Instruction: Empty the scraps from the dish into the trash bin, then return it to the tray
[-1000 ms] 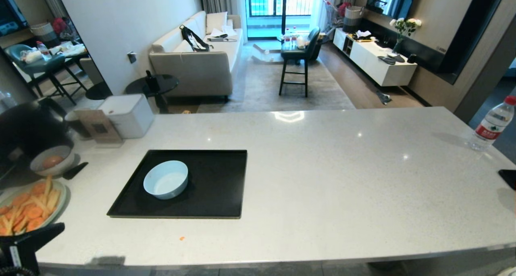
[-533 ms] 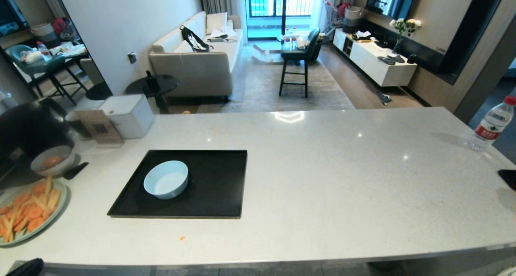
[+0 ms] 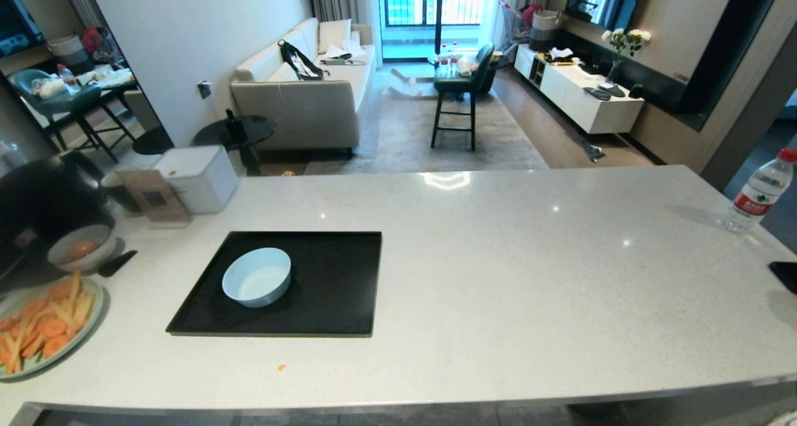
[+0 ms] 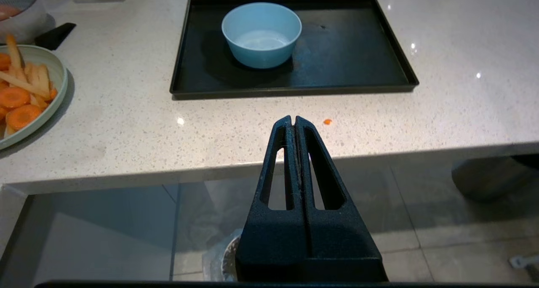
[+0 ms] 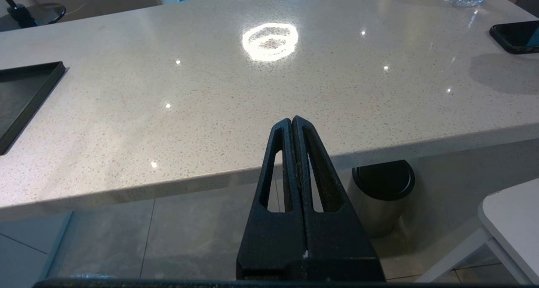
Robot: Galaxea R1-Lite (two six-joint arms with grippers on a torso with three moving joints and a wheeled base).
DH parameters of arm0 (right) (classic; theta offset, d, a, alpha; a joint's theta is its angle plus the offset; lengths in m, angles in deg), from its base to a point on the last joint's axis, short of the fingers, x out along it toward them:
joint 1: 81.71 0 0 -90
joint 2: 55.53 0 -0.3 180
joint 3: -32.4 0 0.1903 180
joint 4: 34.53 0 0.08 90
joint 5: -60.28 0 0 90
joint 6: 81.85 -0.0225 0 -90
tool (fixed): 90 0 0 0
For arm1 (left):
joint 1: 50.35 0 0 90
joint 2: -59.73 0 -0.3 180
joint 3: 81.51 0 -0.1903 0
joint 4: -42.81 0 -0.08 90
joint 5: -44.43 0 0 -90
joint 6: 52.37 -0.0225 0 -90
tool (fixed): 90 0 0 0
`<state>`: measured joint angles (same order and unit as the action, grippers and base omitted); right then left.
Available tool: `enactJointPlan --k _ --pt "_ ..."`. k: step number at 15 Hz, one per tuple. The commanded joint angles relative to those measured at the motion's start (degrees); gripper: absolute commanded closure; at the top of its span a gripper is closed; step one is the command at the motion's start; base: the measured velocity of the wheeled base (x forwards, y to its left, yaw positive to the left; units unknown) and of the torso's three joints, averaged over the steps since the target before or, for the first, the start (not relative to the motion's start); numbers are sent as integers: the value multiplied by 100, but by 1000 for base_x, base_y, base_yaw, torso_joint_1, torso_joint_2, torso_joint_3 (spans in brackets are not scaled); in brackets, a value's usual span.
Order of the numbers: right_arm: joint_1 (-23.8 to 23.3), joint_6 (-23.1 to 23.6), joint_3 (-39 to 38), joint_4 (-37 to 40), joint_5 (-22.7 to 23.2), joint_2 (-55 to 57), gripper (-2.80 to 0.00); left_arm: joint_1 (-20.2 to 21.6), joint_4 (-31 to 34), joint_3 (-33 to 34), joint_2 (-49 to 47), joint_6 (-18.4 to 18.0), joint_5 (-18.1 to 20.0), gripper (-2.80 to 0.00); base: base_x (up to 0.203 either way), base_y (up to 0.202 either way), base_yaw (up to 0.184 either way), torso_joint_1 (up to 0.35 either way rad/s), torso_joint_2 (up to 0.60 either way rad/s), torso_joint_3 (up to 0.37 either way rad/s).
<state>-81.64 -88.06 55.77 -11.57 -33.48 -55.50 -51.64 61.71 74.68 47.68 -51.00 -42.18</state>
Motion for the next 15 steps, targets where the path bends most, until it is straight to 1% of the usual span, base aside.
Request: enactJointPlan --k 1,3,4,5,6,7,12,15 --pt "1 -2 0 -2 -2 -2 0 77 29 41 812 238 -115 0 0 0 0 0 0 0" --pt "1 -2 0 -2 -2 -2 0 110 58 44 1204 445 -284 0 0 0 0 0 0 0" --pt "1 -2 0 -2 -2 -2 0 112 53 44 1204 365 -281 0 0 0 0 0 0 0" --pt "1 -2 0 -2 -2 -2 0 112 98 44 1204 10 -302 0 0 0 0 0 0 0" --pt "1 -2 0 -2 -2 -2 0 112 261 38 1204 -542 -279 0 0 0 0 0 0 0" --pt "1 -2 0 -2 -2 -2 0 112 422 19 1204 -907 -162 0 0 0 0 0 0 0" --pt "1 -2 0 -2 -2 -2 0 120 332 44 1204 -794 -137 0 0 0 0 0 0 0" --pt "1 -2 0 -2 -2 -2 0 114 348 44 1204 -587 -146 0 0 0 0 0 0 0"
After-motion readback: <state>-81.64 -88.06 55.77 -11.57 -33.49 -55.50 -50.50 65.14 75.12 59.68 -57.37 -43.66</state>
